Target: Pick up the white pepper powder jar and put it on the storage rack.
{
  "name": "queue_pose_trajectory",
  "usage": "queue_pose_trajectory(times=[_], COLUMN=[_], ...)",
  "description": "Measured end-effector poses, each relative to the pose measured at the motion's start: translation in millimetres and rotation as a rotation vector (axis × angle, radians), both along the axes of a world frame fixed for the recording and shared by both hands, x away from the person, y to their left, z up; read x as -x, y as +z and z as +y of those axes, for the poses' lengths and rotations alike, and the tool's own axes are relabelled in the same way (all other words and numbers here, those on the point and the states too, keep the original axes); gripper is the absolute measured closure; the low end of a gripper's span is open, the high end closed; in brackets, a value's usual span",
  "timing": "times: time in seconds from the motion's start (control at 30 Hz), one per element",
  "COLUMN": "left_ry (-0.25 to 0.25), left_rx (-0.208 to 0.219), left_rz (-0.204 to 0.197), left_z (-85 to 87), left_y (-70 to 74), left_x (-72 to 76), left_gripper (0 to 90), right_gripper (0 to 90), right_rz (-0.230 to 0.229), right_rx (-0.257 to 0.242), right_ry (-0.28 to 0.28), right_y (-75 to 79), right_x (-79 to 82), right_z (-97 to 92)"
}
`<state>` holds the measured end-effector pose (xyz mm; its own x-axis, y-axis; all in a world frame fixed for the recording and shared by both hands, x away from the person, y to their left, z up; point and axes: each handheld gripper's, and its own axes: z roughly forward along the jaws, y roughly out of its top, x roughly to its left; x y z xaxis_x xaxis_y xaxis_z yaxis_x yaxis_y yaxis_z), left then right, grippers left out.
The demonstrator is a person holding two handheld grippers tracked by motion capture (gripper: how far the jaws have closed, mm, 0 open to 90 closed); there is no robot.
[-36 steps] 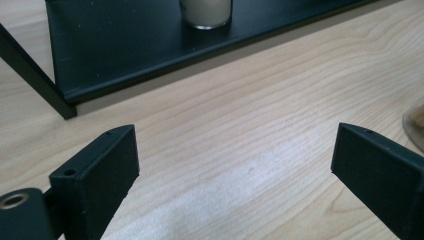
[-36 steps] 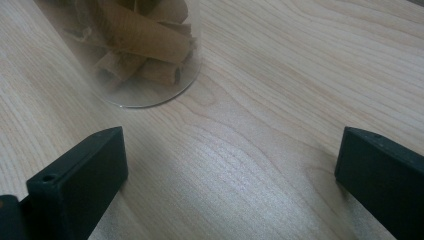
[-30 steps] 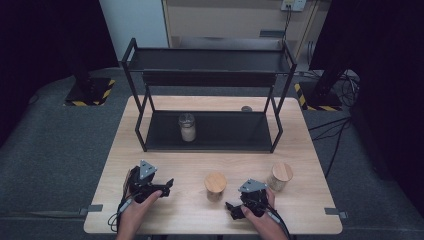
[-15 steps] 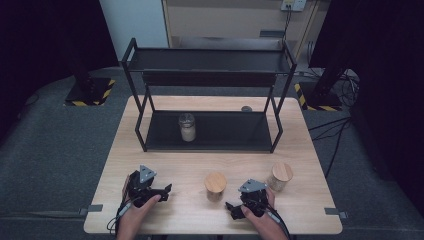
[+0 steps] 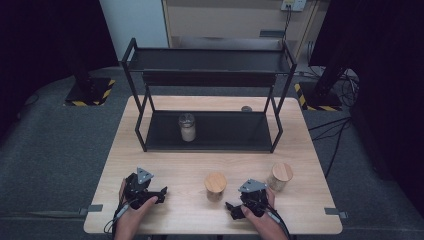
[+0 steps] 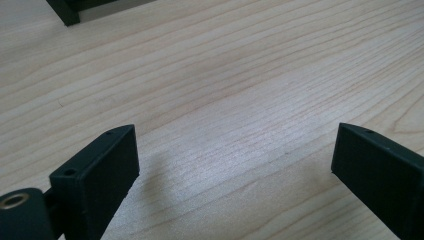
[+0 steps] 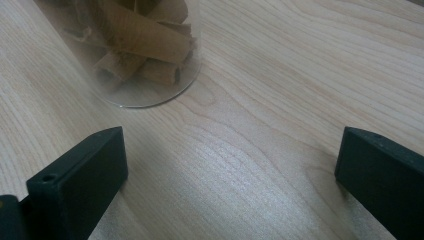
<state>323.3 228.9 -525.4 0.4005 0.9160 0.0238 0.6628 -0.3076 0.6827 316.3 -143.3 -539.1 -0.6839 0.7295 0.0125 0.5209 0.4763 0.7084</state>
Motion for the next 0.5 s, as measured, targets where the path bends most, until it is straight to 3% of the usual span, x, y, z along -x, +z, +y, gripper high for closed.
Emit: queue_pose_trajectory(times=[0.27, 0.5], left_ry=[0.017, 0.029], left_rx=[-0.016, 0.017], left_rz=[0.017, 0.006], left_z=[-0.9, 2.2], left_y=[-4.5, -8.8], left_x=[-3.1, -4.1], left_gripper=[3.6, 0.0], right_gripper=[0.4, 0.3], right_rz=[0.0, 0.0], right_rx=[0.0, 0.0], right_ry=[0.001, 0.0], right_y=[0.0, 0.0], right_x=[0.0, 0.0], right_z=[-0.1, 0.0])
